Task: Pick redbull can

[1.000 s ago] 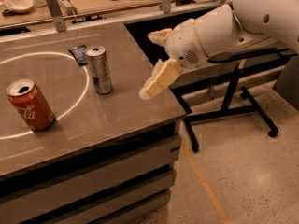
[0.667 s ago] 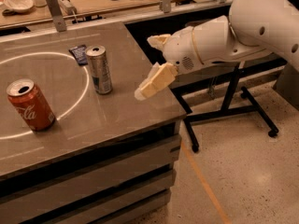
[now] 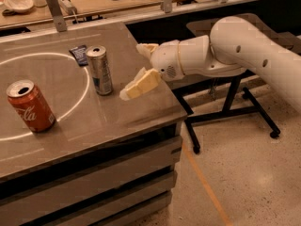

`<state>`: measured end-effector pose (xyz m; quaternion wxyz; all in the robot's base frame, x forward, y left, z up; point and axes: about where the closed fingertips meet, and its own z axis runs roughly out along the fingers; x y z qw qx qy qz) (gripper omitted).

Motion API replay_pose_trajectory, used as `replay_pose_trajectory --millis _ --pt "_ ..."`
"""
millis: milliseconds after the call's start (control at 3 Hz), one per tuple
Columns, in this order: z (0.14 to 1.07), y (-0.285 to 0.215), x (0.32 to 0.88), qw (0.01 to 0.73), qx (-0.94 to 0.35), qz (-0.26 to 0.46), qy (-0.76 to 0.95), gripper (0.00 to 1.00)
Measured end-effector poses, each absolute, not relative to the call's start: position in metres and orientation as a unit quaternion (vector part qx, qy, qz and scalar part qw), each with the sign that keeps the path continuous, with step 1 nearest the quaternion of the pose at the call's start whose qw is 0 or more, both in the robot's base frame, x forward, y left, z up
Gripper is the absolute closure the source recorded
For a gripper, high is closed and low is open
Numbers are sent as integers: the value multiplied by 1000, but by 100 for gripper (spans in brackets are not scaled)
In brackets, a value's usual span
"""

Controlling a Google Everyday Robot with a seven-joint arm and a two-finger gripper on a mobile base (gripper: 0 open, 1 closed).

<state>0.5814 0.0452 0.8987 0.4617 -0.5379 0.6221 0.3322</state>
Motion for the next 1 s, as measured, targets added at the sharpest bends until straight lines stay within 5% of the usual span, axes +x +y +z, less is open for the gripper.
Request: replay_pose_trajectory --millis 1000 --pt "882 119 598 458 -579 385 554 0"
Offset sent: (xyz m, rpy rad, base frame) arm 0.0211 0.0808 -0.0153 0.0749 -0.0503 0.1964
